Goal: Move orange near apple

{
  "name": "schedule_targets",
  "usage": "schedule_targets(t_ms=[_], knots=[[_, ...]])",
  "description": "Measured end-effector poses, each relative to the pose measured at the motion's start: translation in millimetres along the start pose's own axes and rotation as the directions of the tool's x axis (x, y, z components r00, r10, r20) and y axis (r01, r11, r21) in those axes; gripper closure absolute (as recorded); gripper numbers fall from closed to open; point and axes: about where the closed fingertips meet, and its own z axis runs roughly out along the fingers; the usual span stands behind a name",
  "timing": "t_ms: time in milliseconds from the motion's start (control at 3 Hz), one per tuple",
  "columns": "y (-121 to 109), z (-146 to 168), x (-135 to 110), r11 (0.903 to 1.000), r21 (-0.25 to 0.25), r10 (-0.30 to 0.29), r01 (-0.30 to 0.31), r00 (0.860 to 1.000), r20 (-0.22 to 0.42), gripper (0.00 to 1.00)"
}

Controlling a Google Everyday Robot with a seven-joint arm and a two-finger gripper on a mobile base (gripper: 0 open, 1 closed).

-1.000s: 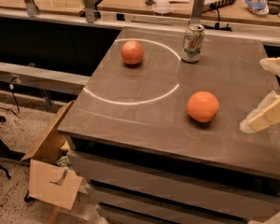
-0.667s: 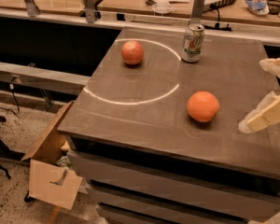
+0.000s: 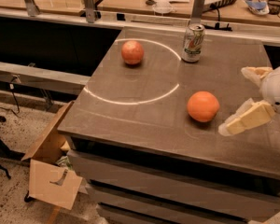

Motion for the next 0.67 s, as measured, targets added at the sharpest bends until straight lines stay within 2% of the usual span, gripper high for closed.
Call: schedule_targets(t_ms=[333,667], knots=[[9,23,-2,0.9992,-0.039,-0.005,0.006,1.0,0.019,0.0],[20,44,-5,0.9962,-0.087,-0.005,0.008,0.999,0.035,0.16]])
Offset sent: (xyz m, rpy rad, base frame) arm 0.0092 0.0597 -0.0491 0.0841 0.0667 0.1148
